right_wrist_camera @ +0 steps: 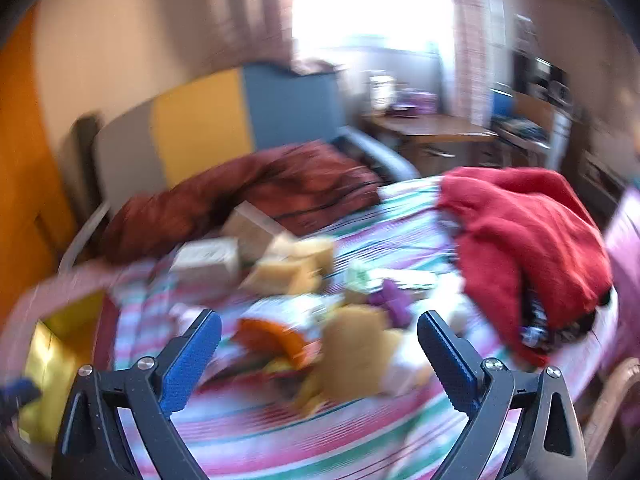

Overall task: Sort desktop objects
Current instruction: 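Grasp the pink sock with the left tool while the right tool holds a white block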

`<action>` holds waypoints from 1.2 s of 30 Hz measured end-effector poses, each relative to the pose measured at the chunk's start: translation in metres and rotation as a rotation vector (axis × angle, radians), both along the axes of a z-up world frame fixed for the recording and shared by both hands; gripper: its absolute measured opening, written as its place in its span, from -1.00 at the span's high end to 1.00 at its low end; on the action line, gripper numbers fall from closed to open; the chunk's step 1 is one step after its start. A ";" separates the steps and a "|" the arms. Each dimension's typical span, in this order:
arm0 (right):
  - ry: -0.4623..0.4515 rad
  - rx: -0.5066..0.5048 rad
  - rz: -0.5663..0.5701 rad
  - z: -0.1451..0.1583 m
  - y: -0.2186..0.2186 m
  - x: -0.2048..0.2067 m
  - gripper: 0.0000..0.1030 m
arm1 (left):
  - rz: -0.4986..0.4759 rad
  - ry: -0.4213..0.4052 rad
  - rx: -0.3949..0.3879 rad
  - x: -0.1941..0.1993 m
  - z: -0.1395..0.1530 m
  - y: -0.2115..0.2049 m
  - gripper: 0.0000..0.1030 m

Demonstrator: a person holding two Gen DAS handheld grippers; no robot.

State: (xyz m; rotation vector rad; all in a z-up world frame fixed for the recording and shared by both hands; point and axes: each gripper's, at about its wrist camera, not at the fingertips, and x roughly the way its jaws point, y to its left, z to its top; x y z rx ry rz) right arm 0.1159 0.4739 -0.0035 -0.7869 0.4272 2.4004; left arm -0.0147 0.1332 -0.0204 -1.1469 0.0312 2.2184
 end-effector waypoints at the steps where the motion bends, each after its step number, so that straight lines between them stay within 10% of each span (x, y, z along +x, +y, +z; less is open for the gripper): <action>1: 0.010 -0.024 -0.038 0.001 0.012 0.005 -0.92 | -0.015 0.005 -0.003 0.000 0.001 0.007 -0.18; 8: -0.068 -0.149 -0.148 -0.028 0.076 0.000 -0.73 | -0.083 0.001 -0.008 -0.007 0.005 0.049 -0.18; 15: -0.145 -0.164 -0.144 -0.057 0.082 -0.007 0.61 | -0.127 -0.106 0.001 -0.029 -0.015 0.089 -0.18; 36: 0.104 -0.009 0.002 -0.017 0.064 -0.001 0.63 | -0.045 -0.217 -0.133 -0.090 -0.088 0.199 -0.13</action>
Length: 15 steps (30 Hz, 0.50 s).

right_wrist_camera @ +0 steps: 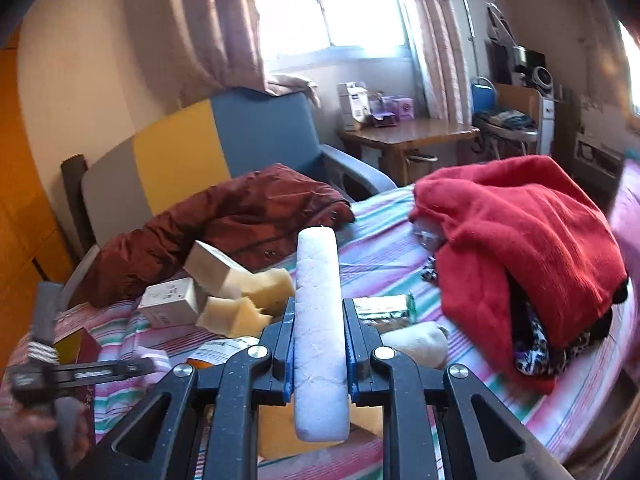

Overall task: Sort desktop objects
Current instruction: 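Grasp the pink sock with the left tool while the right tool holds a white block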

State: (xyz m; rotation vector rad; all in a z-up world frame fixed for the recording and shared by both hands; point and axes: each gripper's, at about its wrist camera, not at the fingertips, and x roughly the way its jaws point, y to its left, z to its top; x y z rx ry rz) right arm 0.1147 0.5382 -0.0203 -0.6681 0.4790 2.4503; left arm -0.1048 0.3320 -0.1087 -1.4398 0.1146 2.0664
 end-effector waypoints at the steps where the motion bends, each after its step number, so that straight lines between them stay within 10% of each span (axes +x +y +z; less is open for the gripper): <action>1: -0.001 0.003 0.008 0.000 -0.001 -0.001 0.63 | -0.007 0.012 -0.017 0.000 -0.004 0.003 0.01; 15: -0.015 0.022 0.175 -0.005 -0.030 -0.017 0.63 | -0.062 0.199 0.023 0.037 0.039 -0.044 0.28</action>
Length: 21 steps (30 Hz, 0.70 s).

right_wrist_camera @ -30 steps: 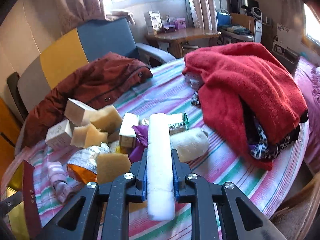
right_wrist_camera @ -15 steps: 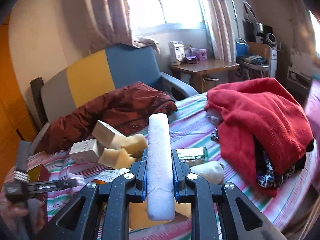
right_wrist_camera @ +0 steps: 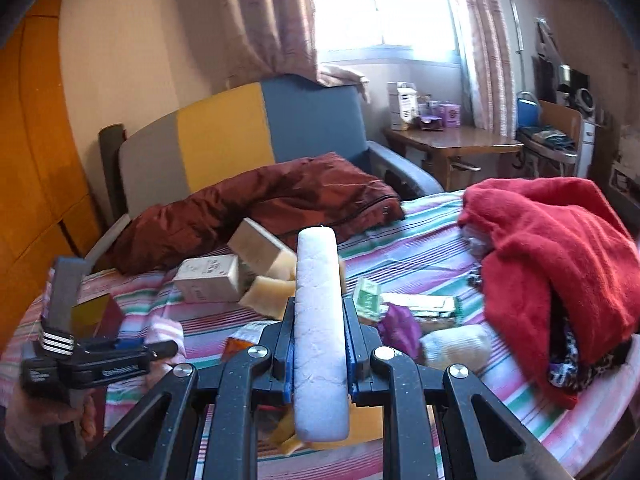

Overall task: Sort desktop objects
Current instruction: 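Grasp the pink sock with the left tool while the right tool holds a white block, then carry the sock and white block into the gold tray and release both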

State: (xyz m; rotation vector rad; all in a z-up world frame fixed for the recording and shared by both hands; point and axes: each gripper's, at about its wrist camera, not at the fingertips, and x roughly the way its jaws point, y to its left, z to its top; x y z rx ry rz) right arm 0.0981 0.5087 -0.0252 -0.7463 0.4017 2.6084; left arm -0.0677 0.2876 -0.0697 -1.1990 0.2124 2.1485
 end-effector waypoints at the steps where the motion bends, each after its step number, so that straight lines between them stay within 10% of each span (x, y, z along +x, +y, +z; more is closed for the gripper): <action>1: -0.001 -0.005 0.018 0.000 -0.003 -0.002 0.63 | 0.003 0.008 0.003 0.001 0.005 -0.002 0.28; 21: -0.095 -0.136 0.472 0.012 -0.160 -0.076 0.63 | 0.314 0.148 0.002 0.013 0.048 -0.194 0.28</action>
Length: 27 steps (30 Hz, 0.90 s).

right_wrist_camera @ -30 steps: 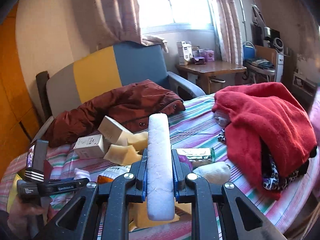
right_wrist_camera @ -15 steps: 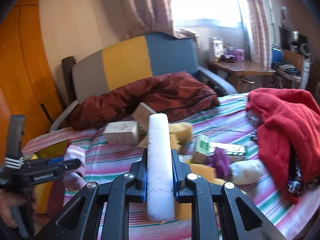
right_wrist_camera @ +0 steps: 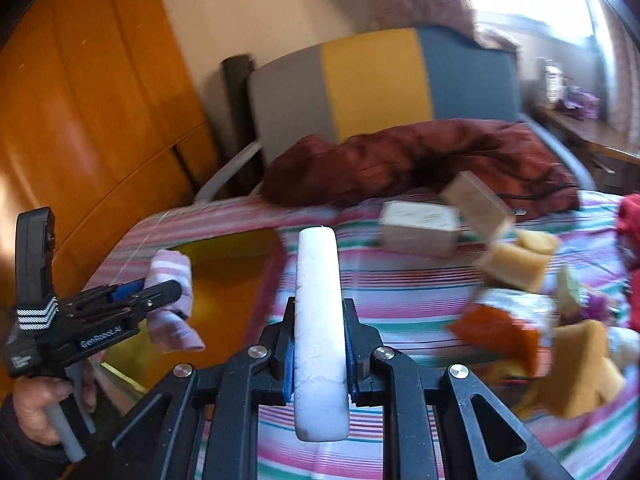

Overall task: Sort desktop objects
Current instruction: 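Carry the sock and white block into the gold tray and release both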

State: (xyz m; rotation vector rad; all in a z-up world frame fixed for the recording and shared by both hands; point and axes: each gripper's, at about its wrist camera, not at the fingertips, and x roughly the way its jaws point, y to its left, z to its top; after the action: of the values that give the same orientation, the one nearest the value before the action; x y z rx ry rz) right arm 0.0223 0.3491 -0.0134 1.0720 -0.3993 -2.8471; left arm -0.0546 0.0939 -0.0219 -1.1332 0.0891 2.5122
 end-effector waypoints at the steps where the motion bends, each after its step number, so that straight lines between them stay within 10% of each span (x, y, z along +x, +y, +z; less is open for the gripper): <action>1: -0.010 -0.003 0.024 -0.001 -0.012 -0.006 0.63 | 0.013 0.000 -0.004 0.000 -0.001 -0.007 0.28; 27: -0.207 -0.308 0.320 -0.055 -0.167 -0.088 0.27 | 0.346 -0.076 0.032 0.004 -0.046 -0.161 0.02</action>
State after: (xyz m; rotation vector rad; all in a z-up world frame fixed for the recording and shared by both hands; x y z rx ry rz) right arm -0.0661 0.1823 -0.0684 1.2399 -0.5970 -2.3151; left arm -0.0508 -0.0675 -0.0677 -1.3257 -0.1829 2.7495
